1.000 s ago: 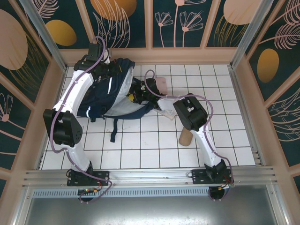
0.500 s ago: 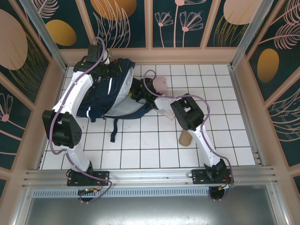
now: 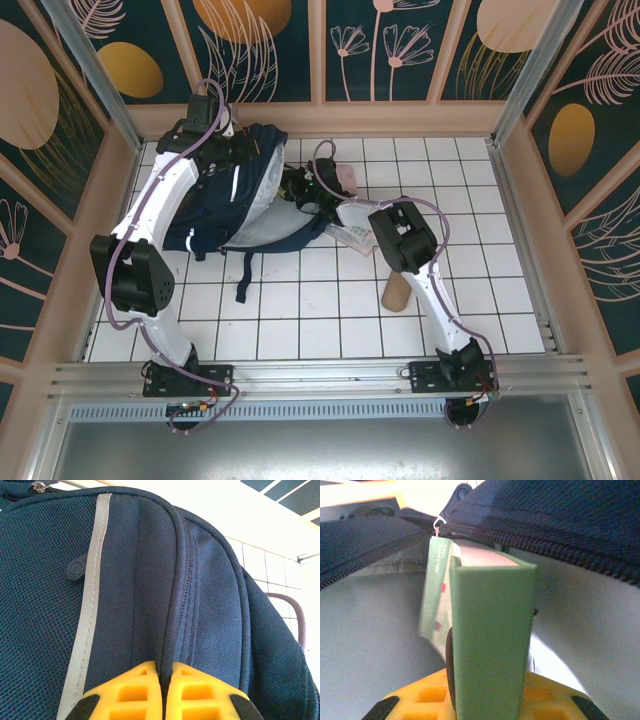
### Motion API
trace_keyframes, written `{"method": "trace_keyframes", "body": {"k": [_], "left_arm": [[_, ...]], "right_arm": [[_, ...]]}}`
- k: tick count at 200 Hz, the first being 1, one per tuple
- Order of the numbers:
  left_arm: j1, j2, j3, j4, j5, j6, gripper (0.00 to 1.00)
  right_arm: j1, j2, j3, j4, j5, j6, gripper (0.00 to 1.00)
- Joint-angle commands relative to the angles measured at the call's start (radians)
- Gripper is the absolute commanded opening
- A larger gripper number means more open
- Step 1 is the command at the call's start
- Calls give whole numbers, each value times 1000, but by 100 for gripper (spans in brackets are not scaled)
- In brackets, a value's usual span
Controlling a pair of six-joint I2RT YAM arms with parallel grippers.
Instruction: Pack books, pencil case, and school supplies into a backpack
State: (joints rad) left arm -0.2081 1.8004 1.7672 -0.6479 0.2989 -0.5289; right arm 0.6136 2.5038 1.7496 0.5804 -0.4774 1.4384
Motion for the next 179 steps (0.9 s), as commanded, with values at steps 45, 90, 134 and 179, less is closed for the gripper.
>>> {"method": "trace_keyframes", "body": {"k": [45,90,134,179], "left_arm": [[-5,-56,49,79,80,-11,0],[-4,-71,13,117,125,-52,0],[-4,-80,-39,154,149,-82,0],[-5,-120,-40,127,109,-51,0]], "right_arm": [[87,43,50,-128,-234,-125,0],[142,179,286,-204,-242,-113,0],[180,332,592,-323,-246,-104,0],[159,179,412,-376,-211,-230,42]]}}
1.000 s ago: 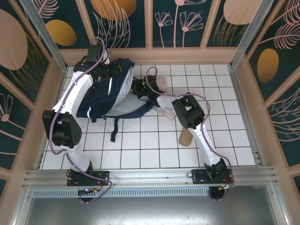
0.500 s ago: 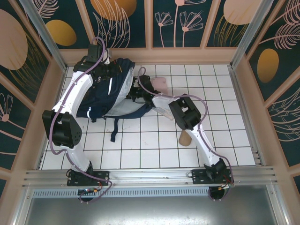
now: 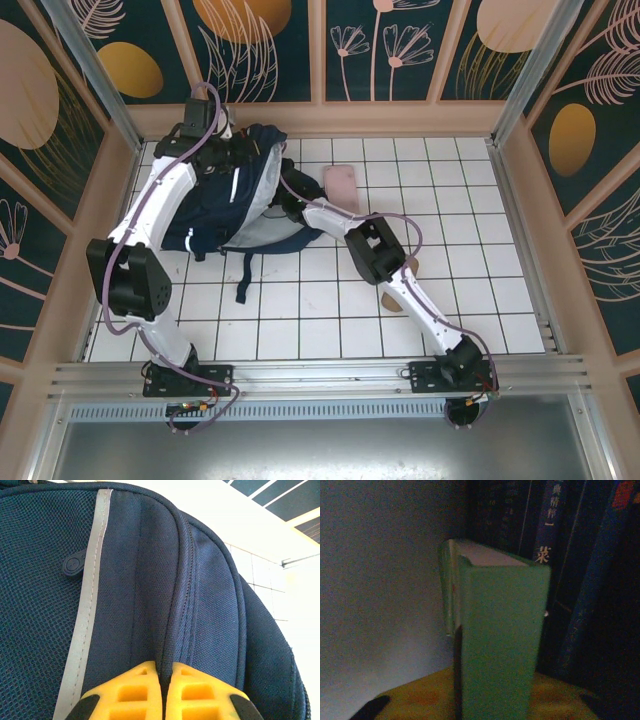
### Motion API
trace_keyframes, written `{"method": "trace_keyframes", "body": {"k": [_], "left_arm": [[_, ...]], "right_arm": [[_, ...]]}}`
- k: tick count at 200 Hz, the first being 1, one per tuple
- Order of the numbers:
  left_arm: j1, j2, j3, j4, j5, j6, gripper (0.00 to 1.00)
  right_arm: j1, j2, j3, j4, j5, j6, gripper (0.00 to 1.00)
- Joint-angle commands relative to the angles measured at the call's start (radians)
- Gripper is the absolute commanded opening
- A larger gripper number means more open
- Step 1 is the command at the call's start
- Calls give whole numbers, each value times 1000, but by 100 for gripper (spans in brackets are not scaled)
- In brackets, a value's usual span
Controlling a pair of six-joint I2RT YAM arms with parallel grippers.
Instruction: Pack books, pencil case, and school supplies into a backpack
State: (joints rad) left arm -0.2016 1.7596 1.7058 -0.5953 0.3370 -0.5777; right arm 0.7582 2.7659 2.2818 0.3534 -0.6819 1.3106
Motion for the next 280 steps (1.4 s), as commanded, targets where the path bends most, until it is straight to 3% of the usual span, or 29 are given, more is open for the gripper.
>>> {"method": "trace_keyframes", "body": {"k": [1,83,149,260,280], "left_arm": [[-12,-80,21,74,69,-2,0],[-12,-77,29,51,5,46,3],[-10,-83,23,21,-100,100,4],[-10,-105,-46,-60,-526,210,3],[-9,-118,-52,-48,-483,224,0]], "right_arm": [[14,-88,-127,-150,-6,-105,43],[-27,-318,-255,-440,62,-326,63],[-53,-500,-464,-472,151,-401,64],[-206,-957,-870,-633,399,-640,62],[-278,-968,-883,-694,458,-719,69]]}}
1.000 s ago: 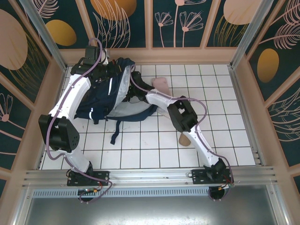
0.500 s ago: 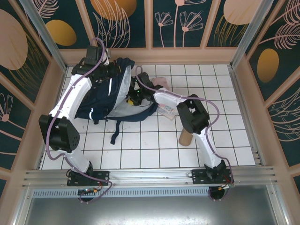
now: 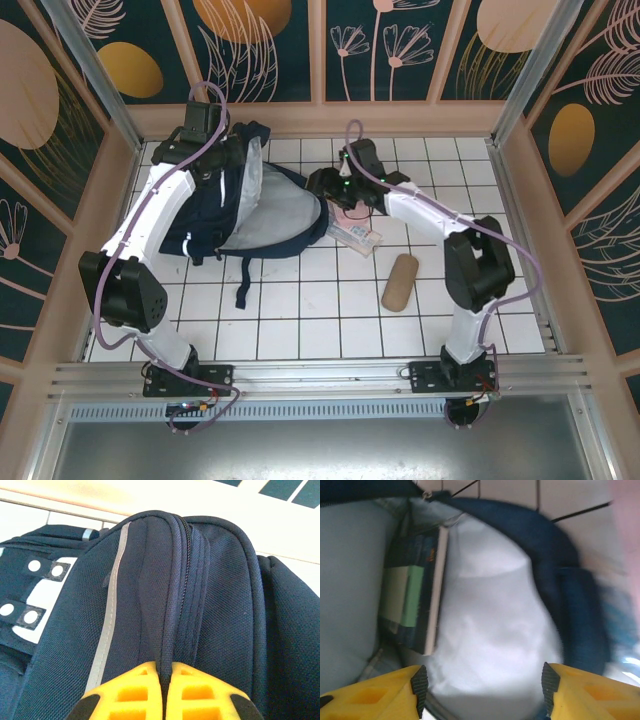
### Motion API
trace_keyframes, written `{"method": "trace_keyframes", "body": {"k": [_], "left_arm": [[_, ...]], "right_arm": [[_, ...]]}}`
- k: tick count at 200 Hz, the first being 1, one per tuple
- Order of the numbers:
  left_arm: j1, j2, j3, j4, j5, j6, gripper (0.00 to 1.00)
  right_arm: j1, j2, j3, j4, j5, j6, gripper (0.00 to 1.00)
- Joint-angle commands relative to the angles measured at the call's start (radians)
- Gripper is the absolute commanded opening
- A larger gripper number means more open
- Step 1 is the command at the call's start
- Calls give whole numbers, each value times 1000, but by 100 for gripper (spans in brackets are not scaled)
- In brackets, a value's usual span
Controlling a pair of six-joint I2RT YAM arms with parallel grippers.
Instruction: Pack books, pencil case, and school supplies into a backpack
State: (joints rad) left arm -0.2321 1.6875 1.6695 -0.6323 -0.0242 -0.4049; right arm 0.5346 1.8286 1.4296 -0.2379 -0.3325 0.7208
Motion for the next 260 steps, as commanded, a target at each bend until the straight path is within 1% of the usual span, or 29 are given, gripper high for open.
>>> {"method": "trace_keyframes", "body": {"k": [1,6,14,19,32,41,50,55,69,86,96,127,159,201,233,260], "left_arm": [[21,-47,-16,-9,-117,52,0],[20,-51,-20,-2,-89,51,0],[20,-58,-31,15,-32,52,6],[20,-61,-40,26,2,53,8],[21,-61,-60,46,64,39,12],[20,-57,-71,55,110,34,20],[21,-50,-74,53,146,19,33],[19,-48,-74,53,158,-1,35],[16,-51,-93,89,220,-39,35],[6,-54,-113,129,234,-74,37],[-4,-47,-123,150,241,-91,40],[-87,20,-107,187,248,-116,40],[-169,182,-60,231,266,-154,35],[-247,403,84,229,291,-181,33],[-274,548,191,193,303,-196,33],[-281,639,247,145,287,-200,32]], "right_arm": [[-56,-31,-30,-105,111,-133,70],[-68,-31,-33,-111,116,-147,71],[-91,-28,-43,-111,119,-169,73],[-108,-27,-51,-106,117,-175,73],[-152,-15,-71,-76,76,-193,73],[-178,-2,-81,-59,59,-198,73],[-204,17,-85,-40,36,-206,74],[-215,28,-86,-32,24,-209,74],[-241,59,-83,-17,6,-219,74],[-261,95,-75,8,-12,-228,74],[-272,118,-69,28,-43,-229,73],[-288,192,-31,62,-109,-222,70],[-288,253,17,77,-148,-226,69],[-288,329,97,49,-176,-252,68],[-290,366,118,47,-221,-254,67],[-291,383,108,65,-266,-241,66]]}}
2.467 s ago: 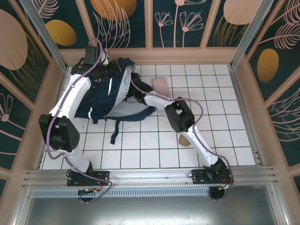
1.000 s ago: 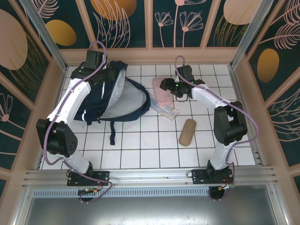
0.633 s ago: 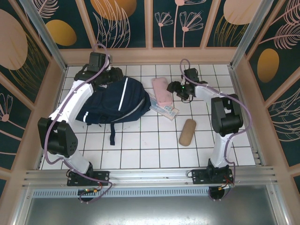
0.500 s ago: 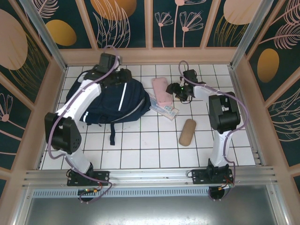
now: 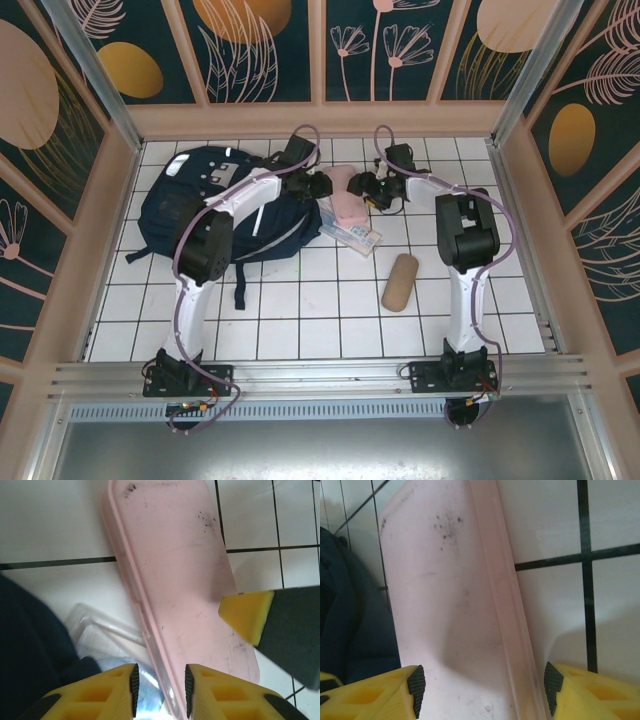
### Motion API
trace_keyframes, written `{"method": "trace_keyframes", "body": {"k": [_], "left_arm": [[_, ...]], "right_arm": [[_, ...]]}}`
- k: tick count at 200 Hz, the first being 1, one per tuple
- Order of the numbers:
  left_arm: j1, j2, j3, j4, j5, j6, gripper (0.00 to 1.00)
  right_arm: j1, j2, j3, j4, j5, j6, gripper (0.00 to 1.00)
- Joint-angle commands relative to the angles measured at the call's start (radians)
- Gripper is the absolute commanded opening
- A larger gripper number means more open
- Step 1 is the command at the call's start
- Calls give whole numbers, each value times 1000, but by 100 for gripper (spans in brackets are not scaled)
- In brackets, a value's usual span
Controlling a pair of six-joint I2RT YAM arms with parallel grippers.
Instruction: Pack books, pencil case, and school supplies into a backpack
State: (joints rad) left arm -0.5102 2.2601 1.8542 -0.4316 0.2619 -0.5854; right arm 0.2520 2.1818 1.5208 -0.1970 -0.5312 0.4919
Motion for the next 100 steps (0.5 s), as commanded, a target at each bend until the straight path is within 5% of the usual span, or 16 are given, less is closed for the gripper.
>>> {"method": "trace_keyframes", "body": {"k": [1,59,100], "left_arm": [[-3,70,64,-57,-1,-19,32],[-4,137,29,-101,-38,-43,23],[-3,131,-5,-94,-31,-44,19]], "right_arm": [[-8,30,17,26,-69,-11,66],[-7,36,-33,97,-190,35,65],[-20,4,-133,346,-373,194,62]]}}
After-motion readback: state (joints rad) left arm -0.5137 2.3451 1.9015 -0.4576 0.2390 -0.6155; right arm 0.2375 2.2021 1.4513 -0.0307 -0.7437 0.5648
